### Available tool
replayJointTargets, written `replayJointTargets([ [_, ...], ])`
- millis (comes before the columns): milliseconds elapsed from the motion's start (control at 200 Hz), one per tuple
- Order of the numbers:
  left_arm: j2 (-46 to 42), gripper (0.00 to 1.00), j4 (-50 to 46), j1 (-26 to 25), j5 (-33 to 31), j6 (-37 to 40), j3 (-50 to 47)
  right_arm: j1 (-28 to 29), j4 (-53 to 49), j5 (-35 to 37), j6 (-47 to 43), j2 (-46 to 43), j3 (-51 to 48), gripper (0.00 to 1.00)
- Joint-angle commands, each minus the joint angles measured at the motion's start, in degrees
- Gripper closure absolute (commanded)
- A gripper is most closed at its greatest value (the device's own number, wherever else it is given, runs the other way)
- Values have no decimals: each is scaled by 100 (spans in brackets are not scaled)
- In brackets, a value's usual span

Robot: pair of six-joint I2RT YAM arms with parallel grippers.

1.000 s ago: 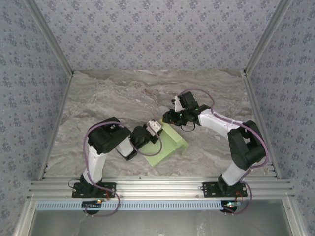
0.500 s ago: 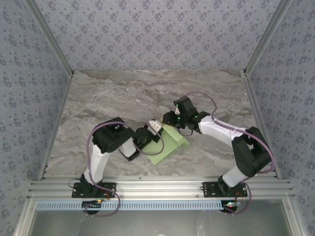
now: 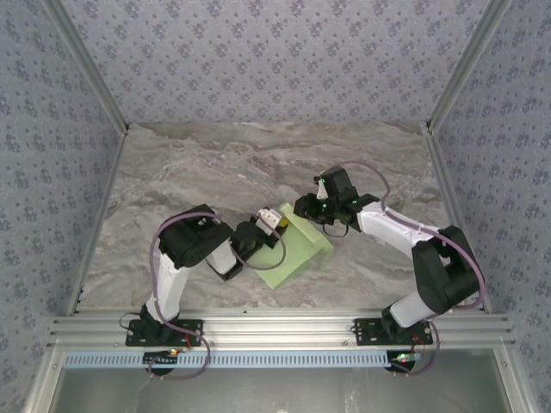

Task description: Fold the paper box

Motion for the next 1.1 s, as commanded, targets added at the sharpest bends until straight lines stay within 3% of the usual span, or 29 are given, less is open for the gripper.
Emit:
replayJointTargets([
  [0, -402, 52, -92, 53, 382, -11, -122, 22, -264, -186, -473, -63, -177, 67],
  [135, -686, 47, -90, 159, 802, -153, -298, 45, -223, -112, -664, -174, -240, 67],
  [235, -927, 34, -90, 250, 1098, -276, -497, 58, -242, -37, -785, -336, -266, 67],
  [555, -2104, 32, -92, 651, 2016, -632, -1188, 177, -246, -27, -1452, -337, -226, 67],
  [719, -2648, 28, -182, 1057, 2291, -1336, -1292, 409, -437, 229, -1786, -295, -98, 67],
  [849, -3277, 21, -1368, 1391, 2249, -2158, -938, 526, -522, 325, -1912, -243, -35, 66],
  [944, -3723, 20, -3080, 1576, 2233, -2783, -370, 600, -543, 389, -2030, -181, 6, 66],
  [1029, -3837, 32, -4539, 1645, 2018, -3013, 79, 655, -614, 522, -2115, -140, 44, 66],
  [1094, -3785, 35, -4248, 1644, 1966, -3323, -172, 672, -578, 536, -2111, -119, 34, 66],
])
